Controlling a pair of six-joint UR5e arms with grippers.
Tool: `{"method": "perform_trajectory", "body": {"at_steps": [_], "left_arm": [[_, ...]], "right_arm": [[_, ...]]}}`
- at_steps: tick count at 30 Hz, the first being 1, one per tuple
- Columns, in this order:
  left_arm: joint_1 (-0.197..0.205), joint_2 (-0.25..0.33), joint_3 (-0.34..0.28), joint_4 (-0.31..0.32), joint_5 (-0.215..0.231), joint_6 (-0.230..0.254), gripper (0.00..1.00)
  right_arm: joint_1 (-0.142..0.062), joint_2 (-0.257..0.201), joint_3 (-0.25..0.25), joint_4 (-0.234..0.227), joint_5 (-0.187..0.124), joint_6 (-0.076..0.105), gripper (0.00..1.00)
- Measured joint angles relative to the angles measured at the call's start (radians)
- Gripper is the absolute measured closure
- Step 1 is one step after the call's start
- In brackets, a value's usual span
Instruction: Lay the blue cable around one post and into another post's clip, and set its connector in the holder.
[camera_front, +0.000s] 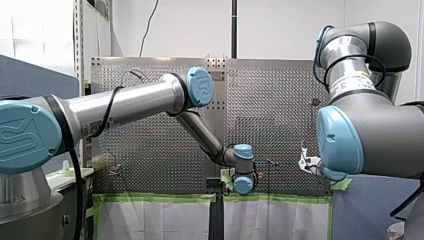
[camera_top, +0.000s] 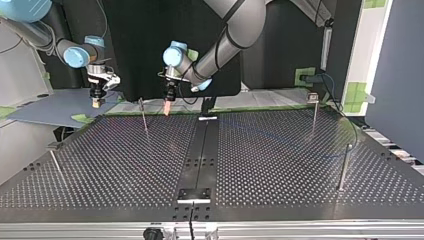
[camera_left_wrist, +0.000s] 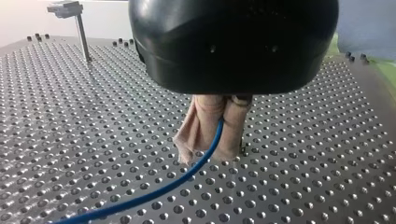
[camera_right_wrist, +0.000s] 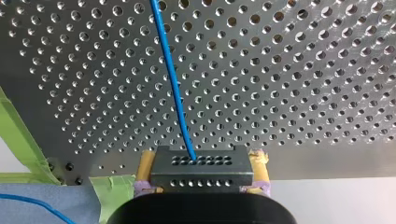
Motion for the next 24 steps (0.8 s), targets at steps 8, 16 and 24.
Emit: {"method": "perform_trajectory", "body": {"at_steps": [8, 16, 24], "left_arm": [[0.005, 0.001, 0.000, -0.024, 0.023, -0.005, 0.47], [0.006, 0.002, -0.001, -0.076, 0.077, -0.044, 0.00], [0.003, 0.023, -0.032, -0.127, 0.113, -0.026, 0.00]], "right_arm": [[0.003, 0.001, 0.000, 0.000, 0.000, 0.000, 1.00], [0.006, 0.002, 0.000, 0.001, -0.002, 0.002, 1.00], [0.006, 0.003, 0.000, 0.003, -0.004, 0.013, 1.00]]}}
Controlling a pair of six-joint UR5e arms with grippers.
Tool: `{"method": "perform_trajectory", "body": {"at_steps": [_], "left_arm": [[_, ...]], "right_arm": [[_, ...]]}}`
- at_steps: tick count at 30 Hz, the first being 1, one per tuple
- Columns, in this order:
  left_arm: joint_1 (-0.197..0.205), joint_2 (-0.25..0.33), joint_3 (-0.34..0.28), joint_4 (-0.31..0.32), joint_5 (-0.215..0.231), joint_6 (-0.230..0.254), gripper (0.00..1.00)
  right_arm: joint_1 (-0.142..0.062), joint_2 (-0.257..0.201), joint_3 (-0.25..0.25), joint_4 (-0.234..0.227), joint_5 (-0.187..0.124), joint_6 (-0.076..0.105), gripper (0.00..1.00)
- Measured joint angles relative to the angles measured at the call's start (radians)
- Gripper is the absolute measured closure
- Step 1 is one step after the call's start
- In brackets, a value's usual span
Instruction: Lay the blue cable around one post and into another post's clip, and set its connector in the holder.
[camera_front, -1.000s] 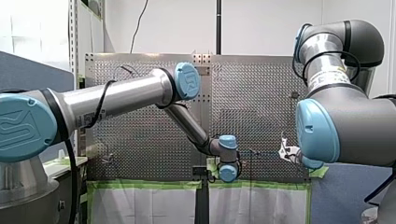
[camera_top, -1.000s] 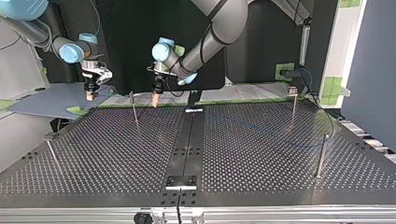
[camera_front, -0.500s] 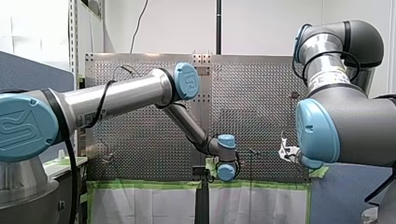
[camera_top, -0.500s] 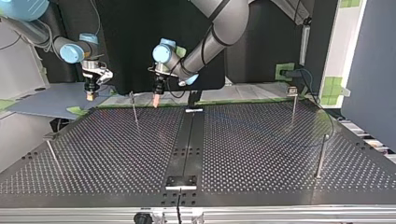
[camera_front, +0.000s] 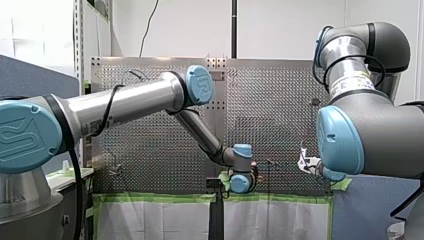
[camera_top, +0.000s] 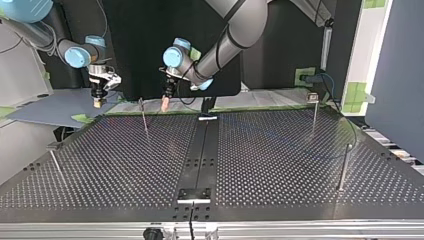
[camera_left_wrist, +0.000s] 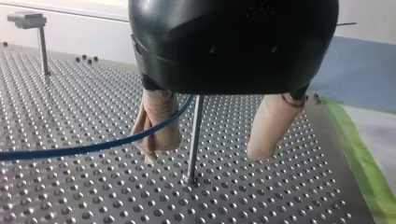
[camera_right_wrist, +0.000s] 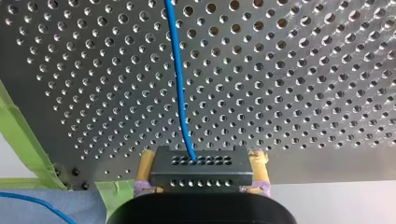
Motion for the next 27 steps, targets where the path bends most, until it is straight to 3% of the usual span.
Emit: {"method": "perform_trajectory", "body": {"at_steps": [12, 17, 27], "left_arm": [[-0.007, 0.108, -0.110, 0.056, 0.031, 0.106, 0.00], [-0.023, 0.138, -0.155, 0.026, 0.038, 0.137, 0.00], [-0.061, 0.144, -0.249, -0.050, 0.069, 0.188, 0.00]], "right_arm": [[-0.002, 0.002, 0.000, 0.008, -0.013, 0.019, 1.00], [-0.004, 0.003, 0.000, 0.019, -0.013, 0.020, 1.00], [-0.005, 0.004, 0.000, 0.025, -0.013, 0.026, 1.00]]}}
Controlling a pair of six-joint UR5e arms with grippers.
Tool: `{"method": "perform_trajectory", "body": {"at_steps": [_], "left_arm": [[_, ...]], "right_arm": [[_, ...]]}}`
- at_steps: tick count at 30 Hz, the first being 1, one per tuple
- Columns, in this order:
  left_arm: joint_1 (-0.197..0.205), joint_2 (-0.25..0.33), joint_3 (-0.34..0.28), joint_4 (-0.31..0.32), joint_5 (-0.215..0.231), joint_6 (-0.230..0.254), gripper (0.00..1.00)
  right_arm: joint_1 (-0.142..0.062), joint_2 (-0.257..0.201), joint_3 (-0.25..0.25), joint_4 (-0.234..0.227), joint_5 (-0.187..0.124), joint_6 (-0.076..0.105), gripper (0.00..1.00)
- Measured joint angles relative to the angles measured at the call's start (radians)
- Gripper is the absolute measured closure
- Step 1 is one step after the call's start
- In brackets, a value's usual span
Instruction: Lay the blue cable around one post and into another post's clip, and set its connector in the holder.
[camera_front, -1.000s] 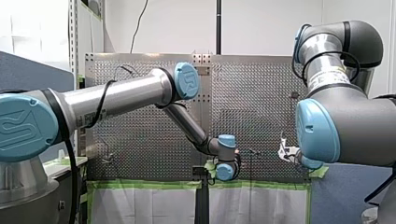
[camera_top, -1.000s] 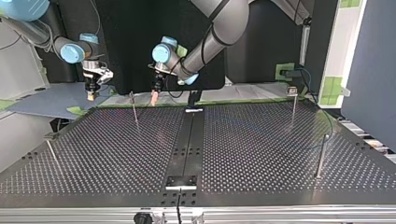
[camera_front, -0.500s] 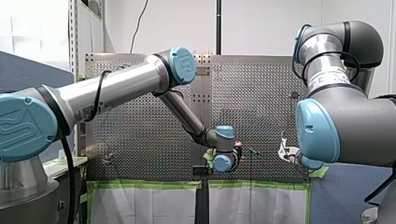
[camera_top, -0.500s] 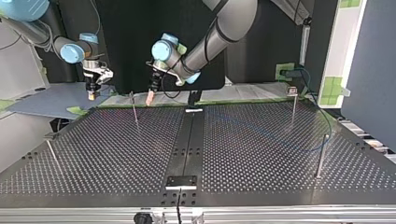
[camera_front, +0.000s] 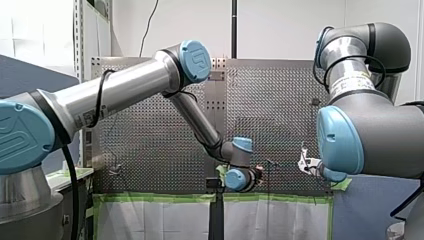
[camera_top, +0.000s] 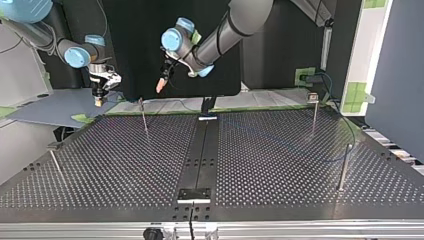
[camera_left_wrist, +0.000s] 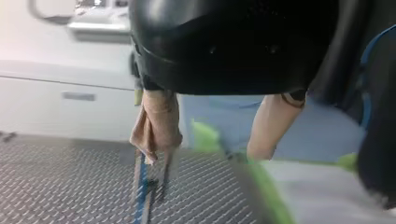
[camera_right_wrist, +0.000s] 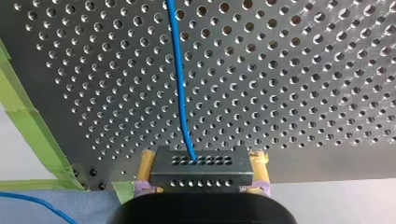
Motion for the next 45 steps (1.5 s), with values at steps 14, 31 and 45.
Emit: {"method": "perform_trajectory", "body": {"at_steps": [14, 31, 45], "left_arm": [[-0.034, 0.037, -0.041, -0.006, 0.016, 0.029, 0.00], [-0.037, 0.125, -0.049, -0.008, 0.020, 0.031, 0.00], [-0.043, 0.128, -0.050, -0.030, 0.029, -0.061, 0.00]], "right_arm": [[0.001, 0.002, 0.000, 0.005, 0.000, 0.003, 1.00], [0.000, 0.003, 0.000, 0.005, -0.001, 0.004, 1.00], [0.002, 0.003, 0.000, 0.011, -0.002, 0.003, 1.00]]}}
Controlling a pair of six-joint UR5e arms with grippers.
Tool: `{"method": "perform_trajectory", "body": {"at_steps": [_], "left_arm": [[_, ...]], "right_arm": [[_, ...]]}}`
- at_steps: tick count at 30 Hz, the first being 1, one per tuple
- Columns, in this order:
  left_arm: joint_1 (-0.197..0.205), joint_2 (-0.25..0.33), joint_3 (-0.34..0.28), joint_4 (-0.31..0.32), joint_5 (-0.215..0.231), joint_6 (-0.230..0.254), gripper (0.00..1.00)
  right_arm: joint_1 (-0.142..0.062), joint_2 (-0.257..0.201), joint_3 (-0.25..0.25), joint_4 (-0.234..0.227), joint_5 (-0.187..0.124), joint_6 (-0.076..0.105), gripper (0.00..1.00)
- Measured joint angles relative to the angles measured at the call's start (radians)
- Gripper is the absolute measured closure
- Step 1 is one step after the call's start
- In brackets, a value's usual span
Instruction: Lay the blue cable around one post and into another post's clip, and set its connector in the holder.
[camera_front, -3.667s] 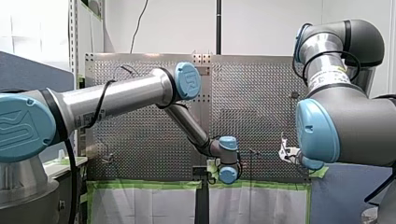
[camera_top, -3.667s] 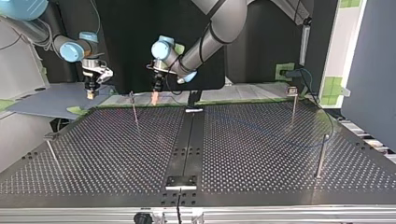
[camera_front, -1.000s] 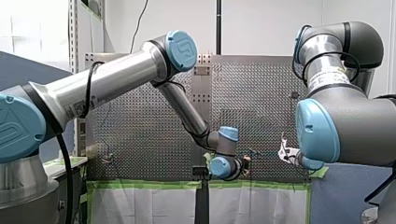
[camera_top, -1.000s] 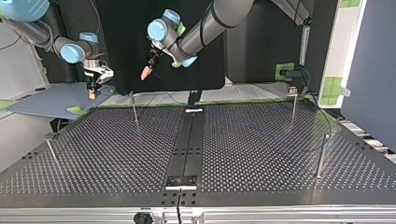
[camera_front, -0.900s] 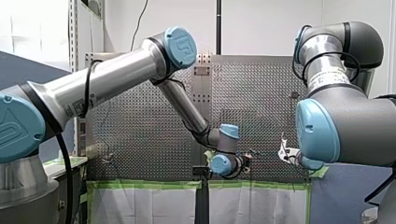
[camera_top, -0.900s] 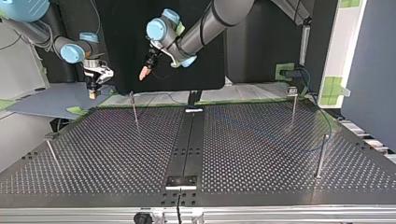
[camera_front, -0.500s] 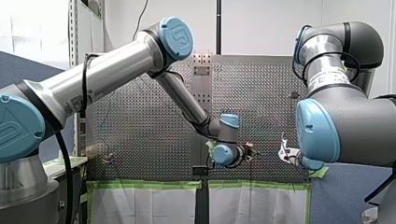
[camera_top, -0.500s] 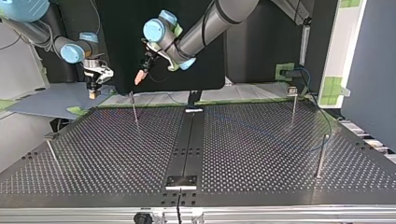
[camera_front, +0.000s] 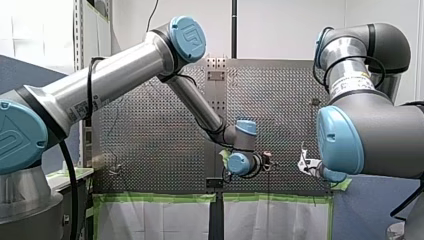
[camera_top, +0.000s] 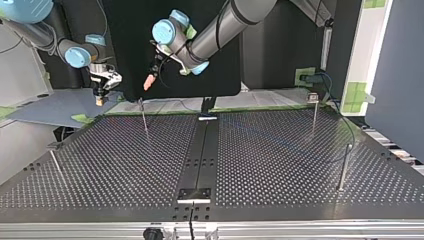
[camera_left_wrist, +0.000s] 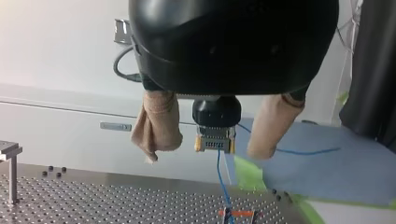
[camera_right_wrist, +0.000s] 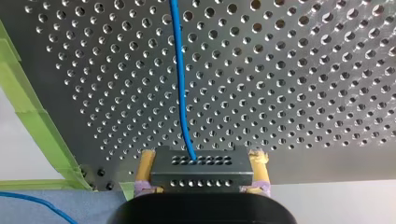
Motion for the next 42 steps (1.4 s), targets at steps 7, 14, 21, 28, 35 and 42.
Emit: {"method": "perform_trajectory", "body": {"at_steps": [7, 14, 21, 28, 35, 42], "left_arm": [[-0.004, 0.000, 0.000, -0.032, 0.008, -0.055, 0.00], [-0.006, 0.000, 0.000, -0.047, 0.009, -0.080, 0.00], [-0.003, -0.001, -0.009, -0.049, 0.007, -0.099, 0.00], [0.000, -0.001, -0.018, -0.034, 0.010, -0.098, 0.00], [-0.010, -0.001, -0.020, 0.011, 0.035, -0.090, 0.00], [-0.015, -0.001, -0.021, 0.067, 0.093, -0.054, 0.00]], "right_arm": [[0.002, 0.000, 0.000, 0.001, 0.000, 0.000, 1.00], [0.003, 0.000, 0.000, 0.003, 0.000, 0.000, 1.00], [0.003, 0.000, 0.000, 0.003, 0.000, 0.000, 1.00], [0.003, 0.000, 0.000, 0.002, 0.000, 0.000, 1.00], [0.003, 0.000, 0.000, 0.003, -0.001, 0.000, 1.00], [0.003, 0.000, 0.000, 0.000, -0.002, 0.000, 1.00]]}}
